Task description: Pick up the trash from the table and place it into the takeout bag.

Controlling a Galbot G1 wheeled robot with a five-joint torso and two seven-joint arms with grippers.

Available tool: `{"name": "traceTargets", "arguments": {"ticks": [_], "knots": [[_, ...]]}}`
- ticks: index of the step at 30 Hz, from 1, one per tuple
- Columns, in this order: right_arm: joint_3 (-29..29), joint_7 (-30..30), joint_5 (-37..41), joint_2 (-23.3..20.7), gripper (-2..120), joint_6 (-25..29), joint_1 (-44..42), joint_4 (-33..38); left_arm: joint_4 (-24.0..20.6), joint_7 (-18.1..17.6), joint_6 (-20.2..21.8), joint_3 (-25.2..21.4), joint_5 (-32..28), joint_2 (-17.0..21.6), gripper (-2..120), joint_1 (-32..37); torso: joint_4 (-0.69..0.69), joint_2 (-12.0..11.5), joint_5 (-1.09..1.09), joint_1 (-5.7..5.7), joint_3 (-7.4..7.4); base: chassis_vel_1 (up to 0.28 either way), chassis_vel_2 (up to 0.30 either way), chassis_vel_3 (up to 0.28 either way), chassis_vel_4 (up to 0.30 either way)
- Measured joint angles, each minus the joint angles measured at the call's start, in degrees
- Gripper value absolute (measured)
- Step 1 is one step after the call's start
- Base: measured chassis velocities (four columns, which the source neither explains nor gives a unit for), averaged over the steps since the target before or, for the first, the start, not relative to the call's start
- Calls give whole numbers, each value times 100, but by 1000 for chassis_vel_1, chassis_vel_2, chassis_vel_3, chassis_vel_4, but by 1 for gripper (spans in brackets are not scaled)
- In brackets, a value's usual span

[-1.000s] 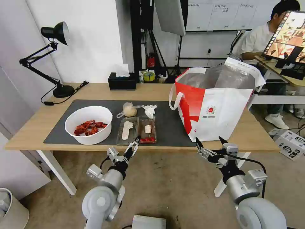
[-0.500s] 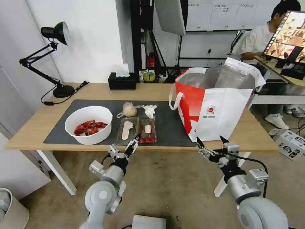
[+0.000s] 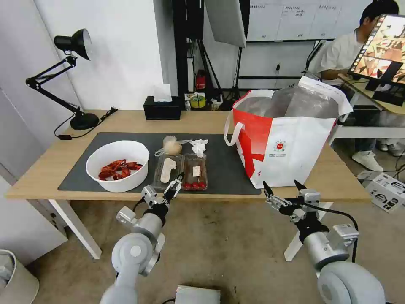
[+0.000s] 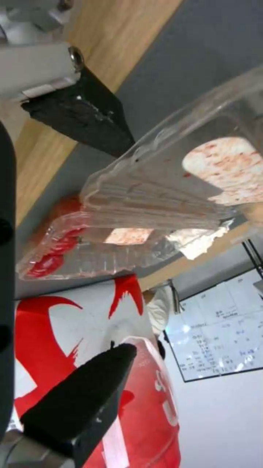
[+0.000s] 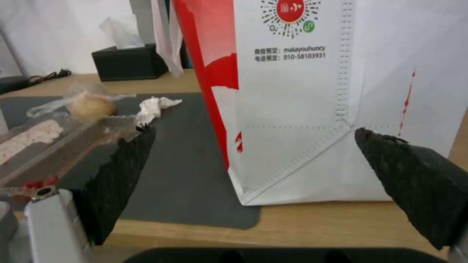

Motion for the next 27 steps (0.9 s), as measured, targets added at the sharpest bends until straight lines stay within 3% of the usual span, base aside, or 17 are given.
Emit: {"name": "traceTargets", "arguments": {"ticks": [27], "knots": [[-17, -1, -13, 14, 100, 10, -44, 65, -553, -4, 39, -7, -103, 50, 100, -22, 0, 0, 0, -1, 0, 0, 0, 0, 0]]}}
